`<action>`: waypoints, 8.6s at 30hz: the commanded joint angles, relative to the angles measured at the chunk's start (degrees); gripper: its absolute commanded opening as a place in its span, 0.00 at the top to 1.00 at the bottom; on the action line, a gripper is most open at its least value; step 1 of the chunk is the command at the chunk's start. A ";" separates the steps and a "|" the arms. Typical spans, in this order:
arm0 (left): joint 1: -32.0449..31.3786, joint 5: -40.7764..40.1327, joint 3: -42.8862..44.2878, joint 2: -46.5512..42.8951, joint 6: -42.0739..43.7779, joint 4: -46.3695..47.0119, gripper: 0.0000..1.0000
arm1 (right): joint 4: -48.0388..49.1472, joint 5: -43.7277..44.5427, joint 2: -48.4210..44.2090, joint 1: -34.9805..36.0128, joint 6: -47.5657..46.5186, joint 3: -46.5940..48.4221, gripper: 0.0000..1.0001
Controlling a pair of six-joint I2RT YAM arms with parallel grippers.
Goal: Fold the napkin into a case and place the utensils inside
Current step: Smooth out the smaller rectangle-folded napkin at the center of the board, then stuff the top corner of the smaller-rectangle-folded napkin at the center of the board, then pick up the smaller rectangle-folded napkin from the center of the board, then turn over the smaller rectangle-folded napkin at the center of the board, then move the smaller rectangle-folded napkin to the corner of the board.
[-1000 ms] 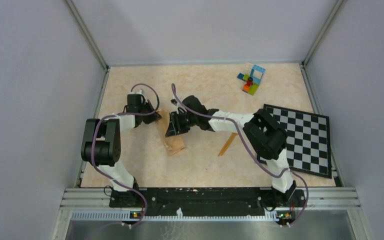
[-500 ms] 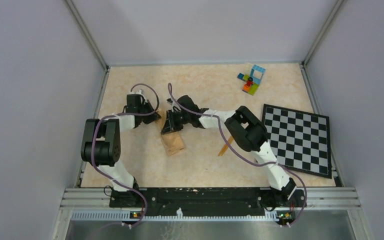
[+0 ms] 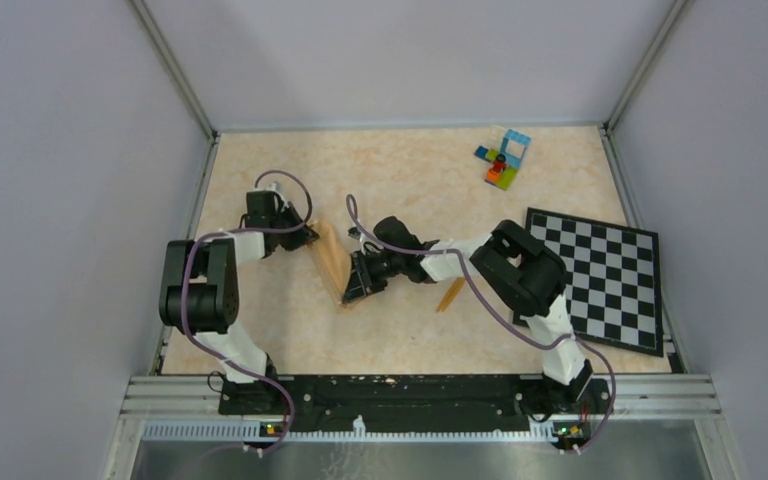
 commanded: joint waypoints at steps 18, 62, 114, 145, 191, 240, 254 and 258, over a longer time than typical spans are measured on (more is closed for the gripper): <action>5.68 4.88 5.07 -17.29 10.17 -21.04 0.53 | -8.82 6.68 2.32 -2.91 0.34 19.98 0.75; 2.95 -0.52 8.23 -6.80 6.22 -14.77 0.70 | -8.20 15.31 22.63 -2.64 13.33 43.52 1.00; 23.37 13.16 2.76 -32.34 0.62 -24.03 0.25 | -40.79 55.67 12.41 15.09 -30.13 37.70 0.52; 22.97 14.95 3.19 -37.55 4.91 -27.93 0.34 | 49.71 2.31 -0.02 -3.30 43.92 -8.36 1.00; -14.53 7.41 23.35 17.30 -0.84 -11.34 0.58 | -16.14 18.76 -25.94 -12.14 -16.23 -23.75 0.87; -9.65 3.06 -22.48 -38.92 -9.62 -16.20 0.39 | -10.34 10.01 -17.61 -15.50 -5.19 -10.84 0.53; -9.69 -6.39 -24.05 -58.87 -8.39 -19.40 0.32 | -12.11 4.46 14.76 -11.79 -7.88 31.58 0.66; -9.65 -5.86 -18.55 -56.20 -4.05 -24.92 0.29 | -25.38 3.40 27.06 -9.94 -9.19 58.02 0.62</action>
